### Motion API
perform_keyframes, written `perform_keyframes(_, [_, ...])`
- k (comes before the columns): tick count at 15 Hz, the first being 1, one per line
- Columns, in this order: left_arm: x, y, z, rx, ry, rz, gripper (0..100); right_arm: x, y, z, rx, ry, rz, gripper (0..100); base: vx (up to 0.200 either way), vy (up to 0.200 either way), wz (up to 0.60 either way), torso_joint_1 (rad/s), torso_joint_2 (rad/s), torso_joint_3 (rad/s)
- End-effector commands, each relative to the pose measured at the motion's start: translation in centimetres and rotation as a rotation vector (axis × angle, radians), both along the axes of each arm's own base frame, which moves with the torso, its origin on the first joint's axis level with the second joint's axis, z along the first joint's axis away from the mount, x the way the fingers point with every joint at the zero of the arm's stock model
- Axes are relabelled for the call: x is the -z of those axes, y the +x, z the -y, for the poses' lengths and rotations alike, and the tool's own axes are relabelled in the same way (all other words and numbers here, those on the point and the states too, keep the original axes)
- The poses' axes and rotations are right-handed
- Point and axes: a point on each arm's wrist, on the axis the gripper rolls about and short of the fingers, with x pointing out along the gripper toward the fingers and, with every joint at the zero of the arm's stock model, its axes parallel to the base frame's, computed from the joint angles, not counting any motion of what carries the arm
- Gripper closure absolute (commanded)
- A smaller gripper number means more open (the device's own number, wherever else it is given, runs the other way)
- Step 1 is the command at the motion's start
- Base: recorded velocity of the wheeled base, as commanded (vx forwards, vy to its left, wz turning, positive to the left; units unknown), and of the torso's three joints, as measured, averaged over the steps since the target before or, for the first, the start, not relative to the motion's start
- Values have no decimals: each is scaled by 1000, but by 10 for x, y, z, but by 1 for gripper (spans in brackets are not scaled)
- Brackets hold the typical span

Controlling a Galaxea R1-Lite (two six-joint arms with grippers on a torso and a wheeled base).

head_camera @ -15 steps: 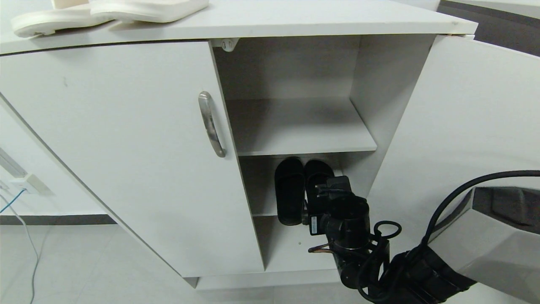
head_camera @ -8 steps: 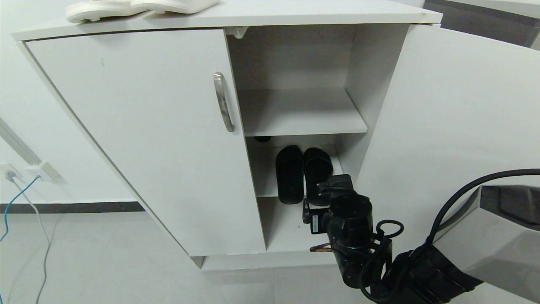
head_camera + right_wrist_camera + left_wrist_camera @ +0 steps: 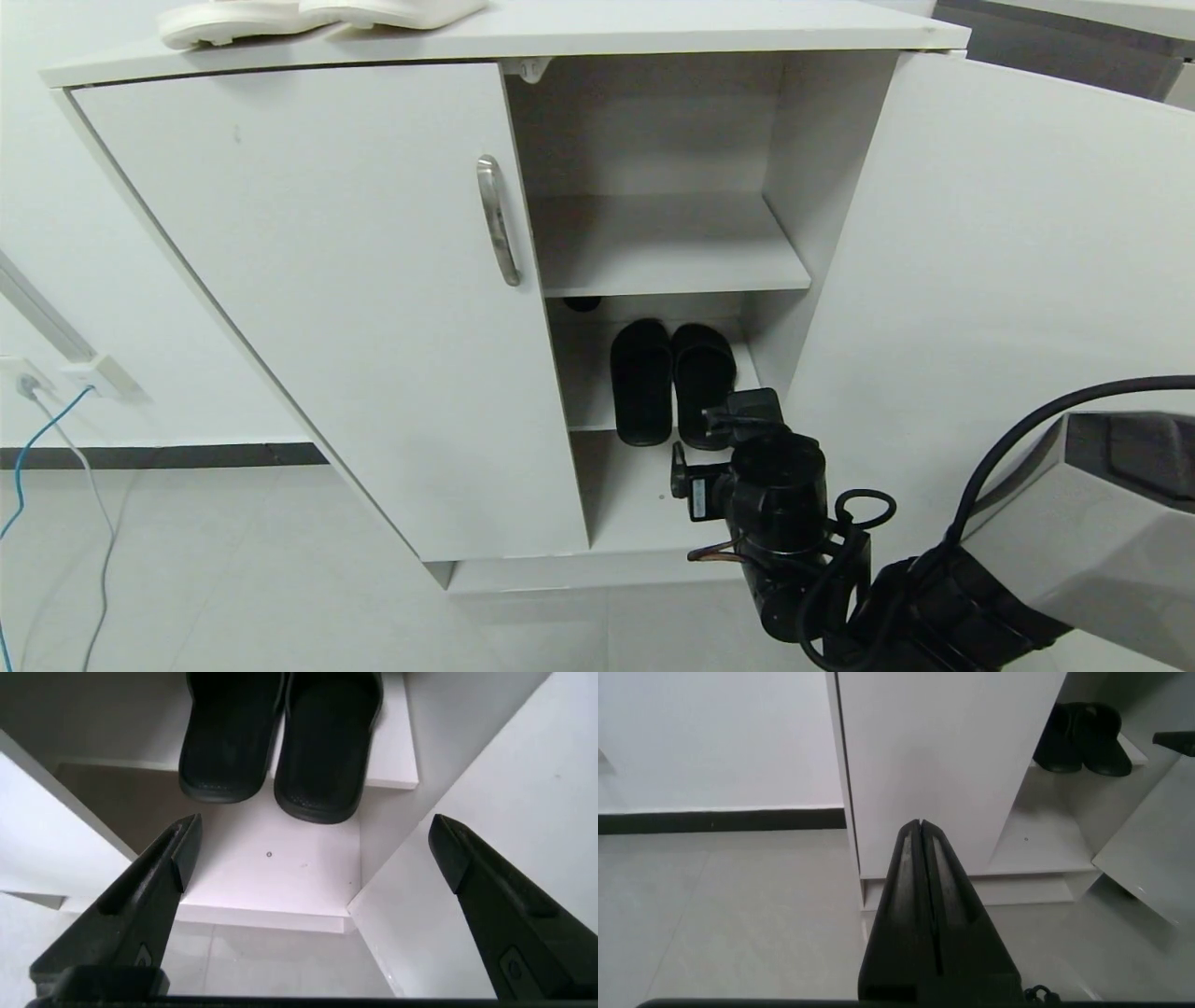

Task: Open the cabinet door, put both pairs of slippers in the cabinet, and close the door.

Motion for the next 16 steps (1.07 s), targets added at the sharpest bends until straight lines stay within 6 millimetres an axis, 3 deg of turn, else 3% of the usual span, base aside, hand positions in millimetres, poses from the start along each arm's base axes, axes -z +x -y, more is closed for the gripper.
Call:
perform_keyframes(1, [0,0,0,0,0,-1,100,1,-1,-1,-3,-1,-1,0,0,0,0,0,0,0])
perform_keyframes(9, [0,0,0,0,0,-1,100,1,-2,-2,-6,-3,-2,0,0,0,0,0,0,0])
perform_keyframes(16, [0,0,0,-1,0,-1,100,0,-2,0,9,-1,5,0,0,0,0,-1,0,174])
